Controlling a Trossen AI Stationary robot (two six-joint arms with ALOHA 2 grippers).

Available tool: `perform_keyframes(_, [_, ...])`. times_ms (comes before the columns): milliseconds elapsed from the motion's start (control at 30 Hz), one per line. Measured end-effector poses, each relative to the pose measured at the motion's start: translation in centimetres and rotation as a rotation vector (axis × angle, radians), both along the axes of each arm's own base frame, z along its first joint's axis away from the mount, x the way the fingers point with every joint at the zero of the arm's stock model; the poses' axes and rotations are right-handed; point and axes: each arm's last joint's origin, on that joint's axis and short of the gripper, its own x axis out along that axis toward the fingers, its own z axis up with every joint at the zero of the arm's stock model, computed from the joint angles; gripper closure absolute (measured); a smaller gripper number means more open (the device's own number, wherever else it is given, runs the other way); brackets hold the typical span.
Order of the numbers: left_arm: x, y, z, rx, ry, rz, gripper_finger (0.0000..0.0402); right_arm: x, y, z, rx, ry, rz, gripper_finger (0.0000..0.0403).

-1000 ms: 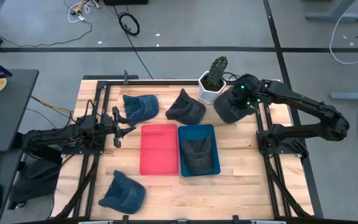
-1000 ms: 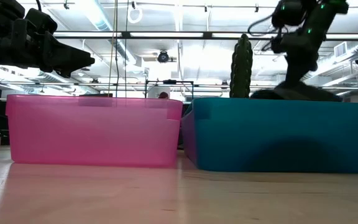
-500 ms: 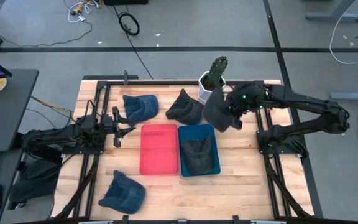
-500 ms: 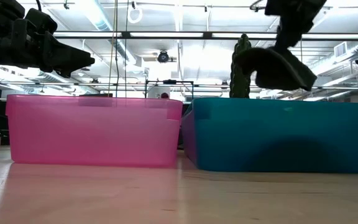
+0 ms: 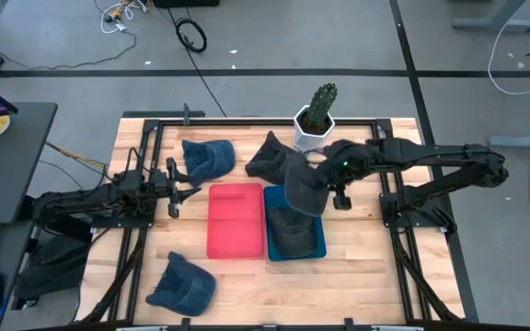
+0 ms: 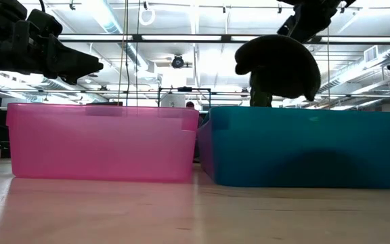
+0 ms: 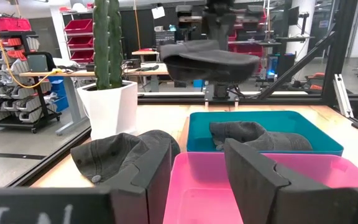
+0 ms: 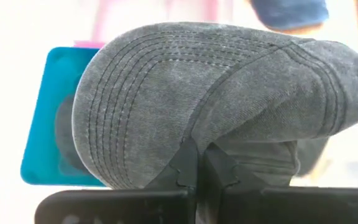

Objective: Pick & Place hat
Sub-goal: Put the right black cap into the blue bin

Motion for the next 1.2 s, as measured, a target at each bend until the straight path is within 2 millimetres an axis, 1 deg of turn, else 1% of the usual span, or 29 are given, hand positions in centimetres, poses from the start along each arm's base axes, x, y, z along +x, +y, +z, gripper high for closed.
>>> perform_keyframes(200, [0.0,0.0,0.0,0.000,0.000,0.000,0.0246,2.1,1.7,-1.5,0.000,0.026,0.157,0.0400])
perform_keyframes(367, [0.0,0.0,0.0,0.000,0.000,0.000,0.0246,3.5,3.8,-2.9,-0.057,0.048,0.343,0.0400])
perform_keyframes(433, [0.0,0.0,0.0,0.000,0.000,0.000,0.0246,3.9,4.4,-3.4,-0.067,0.057,0.378,0.0400])
perform_keyframes(700, [0.0,0.0,0.0,0.000,0.001,0.000,0.0246,5.5,6.4,-5.5,-0.067,0.099,0.437,0.0400])
perform_keyframes(1067, [0.0,0.0,0.0,0.000,0.000,0.000,0.0246,7.4,6.7,-9.3,-0.042,0.238,0.425,0.0401])
perform_keyframes(1200, [0.0,0.0,0.0,0.000,0.000,0.000,0.0246,8.0,6.9,-10.5,0.003,0.272,0.416,0.0400])
